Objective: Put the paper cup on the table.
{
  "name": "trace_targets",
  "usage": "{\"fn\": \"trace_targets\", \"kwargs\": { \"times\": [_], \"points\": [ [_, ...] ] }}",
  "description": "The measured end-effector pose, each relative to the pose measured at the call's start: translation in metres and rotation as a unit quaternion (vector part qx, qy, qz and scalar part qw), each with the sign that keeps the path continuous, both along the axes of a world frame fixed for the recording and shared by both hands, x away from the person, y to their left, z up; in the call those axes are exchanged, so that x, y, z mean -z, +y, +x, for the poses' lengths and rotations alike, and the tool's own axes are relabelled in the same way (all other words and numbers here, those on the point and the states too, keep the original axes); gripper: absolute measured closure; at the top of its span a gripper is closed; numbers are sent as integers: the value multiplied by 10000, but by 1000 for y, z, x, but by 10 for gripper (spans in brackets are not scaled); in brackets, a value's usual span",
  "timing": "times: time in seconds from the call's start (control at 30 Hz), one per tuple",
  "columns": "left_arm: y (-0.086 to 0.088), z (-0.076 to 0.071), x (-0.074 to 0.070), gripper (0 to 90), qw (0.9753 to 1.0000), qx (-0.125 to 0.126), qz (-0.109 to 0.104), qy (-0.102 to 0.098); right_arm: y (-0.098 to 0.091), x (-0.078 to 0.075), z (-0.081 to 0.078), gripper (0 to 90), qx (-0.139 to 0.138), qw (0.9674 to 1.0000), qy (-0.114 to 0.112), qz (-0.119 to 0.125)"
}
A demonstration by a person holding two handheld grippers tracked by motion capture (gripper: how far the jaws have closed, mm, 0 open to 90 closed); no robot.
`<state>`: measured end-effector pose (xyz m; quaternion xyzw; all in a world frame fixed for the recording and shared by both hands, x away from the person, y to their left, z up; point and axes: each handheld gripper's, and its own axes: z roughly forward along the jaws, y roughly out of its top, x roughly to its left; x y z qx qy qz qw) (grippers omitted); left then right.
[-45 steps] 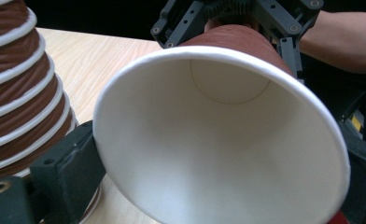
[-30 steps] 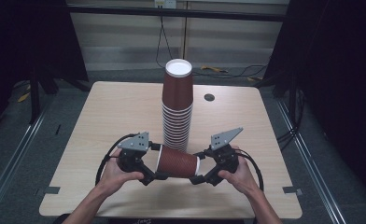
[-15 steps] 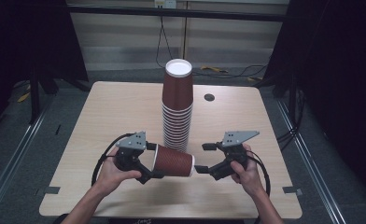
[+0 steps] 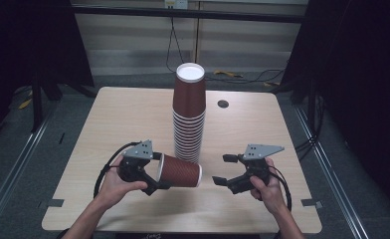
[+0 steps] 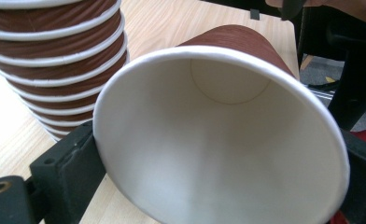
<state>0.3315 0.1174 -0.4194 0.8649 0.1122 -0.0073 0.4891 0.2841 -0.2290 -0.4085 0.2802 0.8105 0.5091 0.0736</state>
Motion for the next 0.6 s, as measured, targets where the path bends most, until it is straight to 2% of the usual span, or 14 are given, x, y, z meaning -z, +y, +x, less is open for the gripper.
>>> {"fn": "trace_targets", "kwargs": {
  "times": [0.17, 0.3, 0.33, 0.43, 0.6],
  "points": [
    [4, 1, -1, 52, 9996, -227, 163, -87, -6, 0, -2, 139, 136, 9999, 15, -19],
    [9, 4, -2, 52, 9992, -345, 186, -41, -12, 0, -4, 140, 331, 9994, -105, 43],
    [10, 4, -2, 52, 9989, -368, 280, -77, -14, 0, -5, 139, 417, 9990, -153, 83],
    [14, 4, -1, 52, 9984, -400, 388, -78, -18, 2, -7, 139, 602, 9977, -235, 190],
    [21, 5, 1, 52, 9967, -589, 550, -67, -22, 7, -9, 139, 870, 9948, -480, 207]
  ]
}}
